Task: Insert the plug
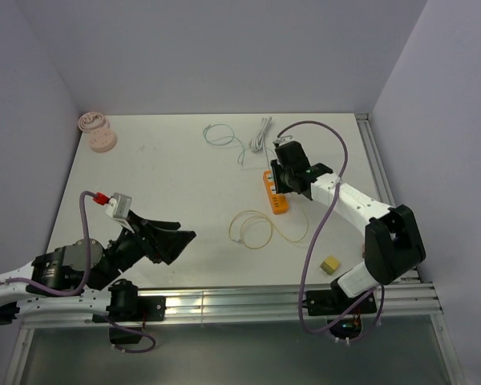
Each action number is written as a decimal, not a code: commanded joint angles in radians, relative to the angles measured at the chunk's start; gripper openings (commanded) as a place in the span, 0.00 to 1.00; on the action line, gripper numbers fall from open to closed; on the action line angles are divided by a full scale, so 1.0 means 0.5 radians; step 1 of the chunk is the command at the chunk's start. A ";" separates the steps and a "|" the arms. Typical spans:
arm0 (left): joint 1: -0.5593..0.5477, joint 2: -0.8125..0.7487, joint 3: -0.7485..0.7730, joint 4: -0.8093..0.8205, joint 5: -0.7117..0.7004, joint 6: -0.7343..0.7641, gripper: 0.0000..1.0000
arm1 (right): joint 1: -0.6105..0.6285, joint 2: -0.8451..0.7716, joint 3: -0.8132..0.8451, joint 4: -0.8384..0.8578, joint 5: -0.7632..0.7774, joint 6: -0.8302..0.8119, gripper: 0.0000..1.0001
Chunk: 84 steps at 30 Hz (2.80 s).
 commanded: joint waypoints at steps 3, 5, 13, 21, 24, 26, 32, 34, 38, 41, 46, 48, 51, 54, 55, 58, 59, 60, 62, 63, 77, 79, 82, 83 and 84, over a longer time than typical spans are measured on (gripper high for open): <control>-0.012 -0.044 0.050 0.003 0.048 0.043 0.77 | -0.017 0.106 0.058 0.205 -0.013 -0.025 0.00; -0.012 -0.044 0.063 -0.021 0.029 0.055 0.77 | -0.017 0.122 0.043 0.239 0.009 -0.022 0.00; -0.012 -0.093 0.084 -0.052 0.014 0.080 0.78 | -0.017 0.159 0.000 0.349 0.049 -0.064 0.00; -0.012 -0.077 0.100 -0.043 0.023 0.098 0.78 | -0.032 0.162 -0.033 0.340 0.098 -0.114 0.00; -0.009 -0.053 0.093 -0.028 0.023 0.107 0.78 | -0.051 0.198 -0.015 0.304 0.080 -0.120 0.00; -0.012 -0.034 0.090 -0.012 0.032 0.110 0.78 | -0.051 0.220 -0.003 0.285 0.080 -0.129 0.00; -0.012 0.015 0.097 0.018 0.057 0.129 0.78 | -0.057 0.281 0.012 0.297 0.049 -0.150 0.00; -0.012 0.018 0.097 0.018 0.057 0.123 0.78 | -0.060 0.309 0.022 0.291 0.049 -0.154 0.00; -0.012 0.018 0.106 0.000 0.054 0.114 0.78 | -0.066 0.334 0.043 0.233 0.064 -0.144 0.00; -0.012 0.006 0.106 -0.006 0.051 0.104 0.78 | -0.066 0.328 0.016 0.190 0.104 -0.123 0.00; -0.012 0.002 0.090 -0.018 0.044 0.092 0.78 | -0.066 0.346 -0.040 0.107 0.141 -0.108 0.00; -0.012 0.006 0.087 -0.025 0.038 0.080 0.78 | -0.066 0.383 -0.037 0.058 0.138 -0.095 0.00; -0.009 0.018 0.081 -0.022 0.051 0.058 0.78 | -0.066 0.407 -0.034 0.039 0.123 -0.071 0.00; -0.012 0.039 0.078 -0.012 0.066 0.043 0.79 | -0.066 0.389 -0.031 0.064 0.107 -0.049 0.00; -0.012 0.042 0.081 -0.009 0.069 0.025 0.80 | -0.063 0.386 -0.021 0.064 0.107 -0.046 0.00; -0.012 0.073 0.084 -0.031 0.063 -0.024 0.84 | -0.066 0.380 0.049 0.040 0.092 -0.040 0.00; -0.012 0.091 0.084 -0.031 0.072 -0.034 0.85 | -0.066 0.386 0.095 0.033 0.092 -0.040 0.04; -0.012 0.101 0.090 -0.040 0.078 -0.046 0.86 | -0.066 0.386 0.120 0.009 0.089 -0.043 0.07; -0.012 0.125 0.103 -0.046 0.103 -0.083 0.87 | -0.066 0.392 0.178 -0.016 0.089 -0.046 0.18; -0.009 0.131 0.106 -0.049 0.106 -0.092 0.87 | -0.066 0.395 0.190 -0.016 0.098 -0.046 0.23; -0.012 0.337 0.161 -0.055 0.143 -0.258 0.88 | -0.063 0.226 0.334 -0.040 0.037 -0.077 0.67; -0.012 0.367 0.155 -0.043 0.137 -0.282 0.88 | -0.063 0.153 0.328 -0.028 0.003 -0.074 0.67; -0.009 0.410 0.149 -0.031 0.118 -0.319 0.88 | -0.066 0.024 0.295 -0.025 -0.006 -0.077 0.99; -0.012 0.426 0.149 -0.028 0.109 -0.328 0.88 | -0.066 -0.013 0.286 -0.010 0.000 -0.077 1.00; -0.012 0.444 0.152 -0.025 0.115 -0.343 0.89 | -0.066 -0.056 0.267 0.000 0.006 -0.071 1.00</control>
